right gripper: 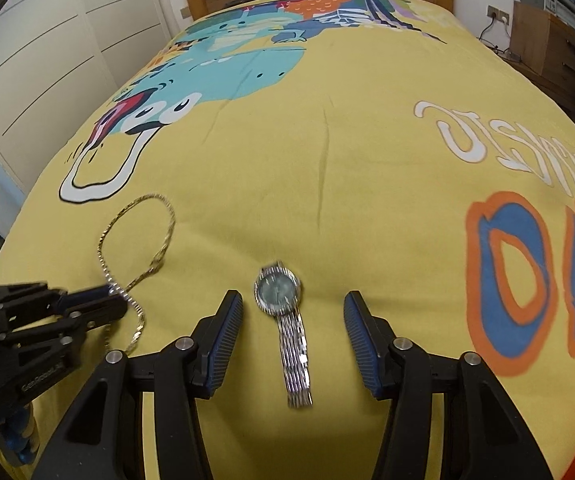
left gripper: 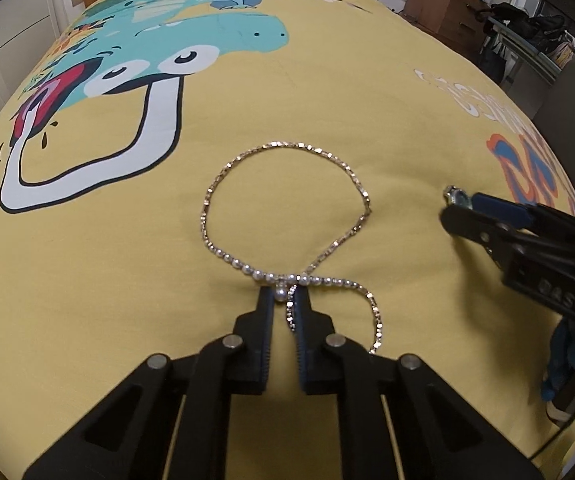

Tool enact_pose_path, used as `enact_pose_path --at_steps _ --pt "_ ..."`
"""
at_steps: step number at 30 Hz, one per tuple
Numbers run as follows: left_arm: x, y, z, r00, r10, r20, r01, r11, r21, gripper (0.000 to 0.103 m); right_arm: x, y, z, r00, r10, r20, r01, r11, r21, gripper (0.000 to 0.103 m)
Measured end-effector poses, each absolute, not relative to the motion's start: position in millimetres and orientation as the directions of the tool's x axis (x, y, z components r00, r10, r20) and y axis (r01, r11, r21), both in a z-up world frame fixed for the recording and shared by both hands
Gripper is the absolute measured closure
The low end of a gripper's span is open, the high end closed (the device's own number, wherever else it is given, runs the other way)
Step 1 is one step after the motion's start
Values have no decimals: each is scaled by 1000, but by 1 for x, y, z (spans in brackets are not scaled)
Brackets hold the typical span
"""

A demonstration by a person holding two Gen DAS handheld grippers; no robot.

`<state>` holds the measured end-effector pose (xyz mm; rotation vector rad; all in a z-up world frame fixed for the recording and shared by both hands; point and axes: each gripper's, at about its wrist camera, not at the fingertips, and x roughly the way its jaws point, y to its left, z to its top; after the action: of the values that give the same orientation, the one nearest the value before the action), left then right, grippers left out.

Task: Organize jewelry
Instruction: 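Grasp the pearl necklace with left gripper while right grasps the wristwatch, then carry the necklace and wristwatch into the red box and open both grippers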

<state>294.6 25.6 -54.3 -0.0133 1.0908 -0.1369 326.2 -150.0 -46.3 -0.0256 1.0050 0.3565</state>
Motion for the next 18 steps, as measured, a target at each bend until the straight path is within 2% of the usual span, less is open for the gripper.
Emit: enact_pose_path --at_steps 1,3,11,18 --pt "295 26 -54 458 -116 -881 108 991 -74 94 328 -148 -48 481 285 -829 -308 940 145 66" --pt "292 27 -52 465 -118 -877 110 991 -75 94 326 -146 -48 480 287 -829 -312 939 144 78" --pt "270 34 -34 497 -134 -857 96 990 -99 97 301 -154 -40 494 309 -813 -297 938 176 78" --pt "235 31 6 549 -115 -828 116 991 -61 97 253 -166 -13 523 348 -778 -289 931 222 78"
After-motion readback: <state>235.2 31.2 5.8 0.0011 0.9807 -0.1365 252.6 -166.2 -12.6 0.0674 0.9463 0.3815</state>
